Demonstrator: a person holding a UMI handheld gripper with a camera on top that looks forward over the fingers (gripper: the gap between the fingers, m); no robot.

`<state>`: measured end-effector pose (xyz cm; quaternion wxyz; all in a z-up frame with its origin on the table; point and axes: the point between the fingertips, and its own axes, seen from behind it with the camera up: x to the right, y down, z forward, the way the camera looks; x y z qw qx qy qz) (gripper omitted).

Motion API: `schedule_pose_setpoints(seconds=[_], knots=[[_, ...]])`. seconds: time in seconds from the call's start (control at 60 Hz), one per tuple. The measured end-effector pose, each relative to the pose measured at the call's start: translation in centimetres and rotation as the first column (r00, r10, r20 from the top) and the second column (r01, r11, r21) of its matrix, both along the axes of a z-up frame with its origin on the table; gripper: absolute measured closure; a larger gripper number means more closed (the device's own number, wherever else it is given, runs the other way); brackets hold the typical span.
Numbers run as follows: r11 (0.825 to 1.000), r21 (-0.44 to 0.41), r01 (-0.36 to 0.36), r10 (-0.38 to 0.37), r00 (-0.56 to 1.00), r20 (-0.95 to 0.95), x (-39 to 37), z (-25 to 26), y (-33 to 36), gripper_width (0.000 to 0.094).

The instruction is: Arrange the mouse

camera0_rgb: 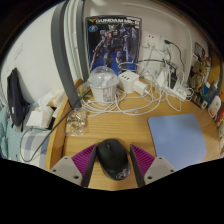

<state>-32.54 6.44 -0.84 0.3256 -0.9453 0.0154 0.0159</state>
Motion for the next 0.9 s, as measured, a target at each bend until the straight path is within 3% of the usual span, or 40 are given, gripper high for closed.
schedule_pose_setpoints(seconds=[0.183,0.4,0.517,0.683,0.9], knots=[[0.998,-0.015,-0.057,0.057,0.998,0.007,-0.5,0.0,-1.3,0.0390],[0.994,-0.004,-0.109,0.109,0.994,0.029,-0.5,0.0,-1.8,0.0613],[0.995,-0.012,-0.097,0.097,0.995,0.020,0.0,0.4,-1.6,0.0632],[0.994,0.098,-0.058,0.060,0.998,-0.012,2.0,7.8,-0.4,0.0631],[0.974,0.228,0.008,-0.024,0.997,0.070,11.6,17.9,2.7,0.0632]])
